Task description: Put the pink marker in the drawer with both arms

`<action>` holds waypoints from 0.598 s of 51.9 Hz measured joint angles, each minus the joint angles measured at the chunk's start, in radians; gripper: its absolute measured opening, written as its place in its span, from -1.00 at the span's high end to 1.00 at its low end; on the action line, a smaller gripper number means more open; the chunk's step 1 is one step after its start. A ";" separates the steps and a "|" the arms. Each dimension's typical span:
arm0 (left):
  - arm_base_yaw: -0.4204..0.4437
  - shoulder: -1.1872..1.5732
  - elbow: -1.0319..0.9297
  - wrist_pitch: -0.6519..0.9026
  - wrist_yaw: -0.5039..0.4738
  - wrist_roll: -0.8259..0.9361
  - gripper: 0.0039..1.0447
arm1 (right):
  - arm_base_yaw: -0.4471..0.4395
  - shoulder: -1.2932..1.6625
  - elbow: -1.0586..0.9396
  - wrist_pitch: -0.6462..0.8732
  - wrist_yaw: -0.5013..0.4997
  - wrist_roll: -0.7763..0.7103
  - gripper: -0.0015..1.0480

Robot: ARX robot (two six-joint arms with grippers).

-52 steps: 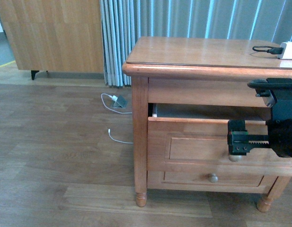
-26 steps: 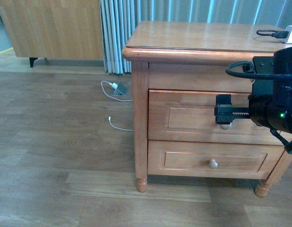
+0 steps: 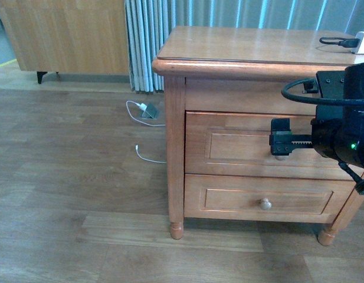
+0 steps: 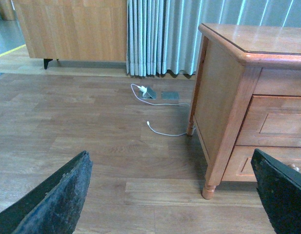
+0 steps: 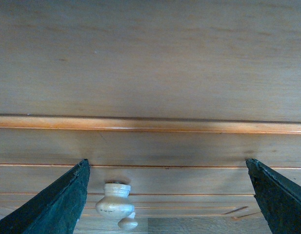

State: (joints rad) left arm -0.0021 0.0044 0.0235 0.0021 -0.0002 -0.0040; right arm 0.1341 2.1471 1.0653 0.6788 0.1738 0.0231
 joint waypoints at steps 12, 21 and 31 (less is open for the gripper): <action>0.000 0.000 0.000 0.000 0.000 0.000 -0.89 | -0.003 -0.102 -0.077 -0.036 -0.021 0.035 -0.84; 0.000 0.000 0.000 0.000 0.000 0.000 -0.89 | 0.000 -0.248 -0.185 -0.062 -0.053 0.055 -0.84; 0.000 0.000 0.000 0.000 0.000 0.000 -0.89 | 0.001 -0.499 -0.357 -0.164 -0.101 0.072 -0.84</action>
State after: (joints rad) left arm -0.0021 0.0044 0.0235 0.0021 -0.0002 -0.0040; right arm 0.1352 1.6478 0.7078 0.5152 0.0723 0.0948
